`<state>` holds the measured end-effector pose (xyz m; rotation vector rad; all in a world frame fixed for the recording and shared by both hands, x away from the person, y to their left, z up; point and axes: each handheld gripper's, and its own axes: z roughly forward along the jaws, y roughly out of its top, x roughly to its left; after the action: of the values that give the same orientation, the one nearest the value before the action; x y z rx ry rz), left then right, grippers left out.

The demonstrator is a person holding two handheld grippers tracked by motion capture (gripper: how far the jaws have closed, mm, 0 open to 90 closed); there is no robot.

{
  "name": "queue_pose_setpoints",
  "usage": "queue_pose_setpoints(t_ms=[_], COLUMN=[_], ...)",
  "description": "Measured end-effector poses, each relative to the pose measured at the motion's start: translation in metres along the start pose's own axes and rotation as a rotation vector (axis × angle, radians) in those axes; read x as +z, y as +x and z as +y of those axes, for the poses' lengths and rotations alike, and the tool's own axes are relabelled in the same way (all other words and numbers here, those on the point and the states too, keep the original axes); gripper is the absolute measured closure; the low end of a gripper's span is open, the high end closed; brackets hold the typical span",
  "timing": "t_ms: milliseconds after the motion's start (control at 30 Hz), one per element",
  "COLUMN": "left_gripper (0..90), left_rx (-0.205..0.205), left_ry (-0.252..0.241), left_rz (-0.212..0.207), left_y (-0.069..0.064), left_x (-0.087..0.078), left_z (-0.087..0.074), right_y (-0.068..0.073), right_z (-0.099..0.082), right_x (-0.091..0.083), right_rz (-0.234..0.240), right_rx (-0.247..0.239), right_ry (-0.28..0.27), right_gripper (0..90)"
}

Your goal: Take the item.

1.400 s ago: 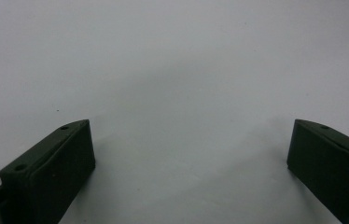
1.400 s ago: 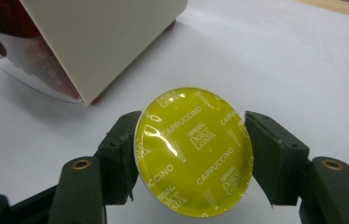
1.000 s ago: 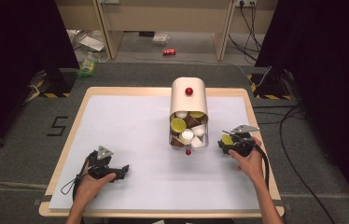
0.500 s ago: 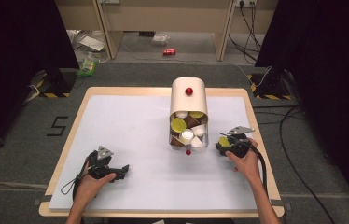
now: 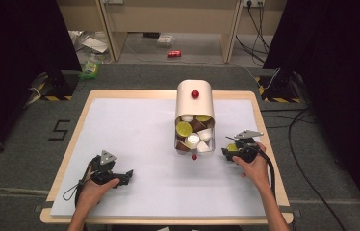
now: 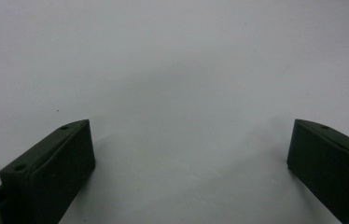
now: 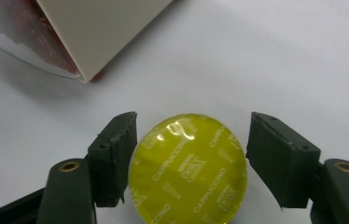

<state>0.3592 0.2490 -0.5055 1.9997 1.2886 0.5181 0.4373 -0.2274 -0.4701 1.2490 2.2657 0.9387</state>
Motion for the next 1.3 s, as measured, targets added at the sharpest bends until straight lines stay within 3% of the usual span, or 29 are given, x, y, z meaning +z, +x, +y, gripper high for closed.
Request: queue_pose_setpoints(t_ms=[500, 700, 867, 1133, 1300], left_gripper=[0.3, 0.3, 0.3, 0.3, 0.3], left_rx=[-0.001, -0.002, -0.003, -0.002, -0.003], left_ry=[0.0, 0.0, -0.001, -0.001, -0.002], left_rz=[-0.001, -0.001, -0.001, -0.001, -0.002], left_y=[0.0, 0.0, 0.0, 0.0, 0.0], left_x=[0.0, 0.0, 0.0, 0.0, 0.0], left_z=[0.0, 0.0, 0.0, 0.0, 0.0], right_y=[0.0, 0.006, 0.008, 0.005, 0.005], right_z=[0.004, 0.001, -0.003, -0.016, -0.023], right_x=[-0.016, -0.02, -0.027, -0.037, -0.043], right_rz=[0.017, 0.022, 0.017, 0.004, 0.009], right_rx=[0.025, 0.044, 0.026, 0.055, 0.046], right_ry=[-0.034, -0.021, -0.009, -0.006, -0.003], right_gripper=[23.4, 17.7, 17.4, 17.4, 17.5])
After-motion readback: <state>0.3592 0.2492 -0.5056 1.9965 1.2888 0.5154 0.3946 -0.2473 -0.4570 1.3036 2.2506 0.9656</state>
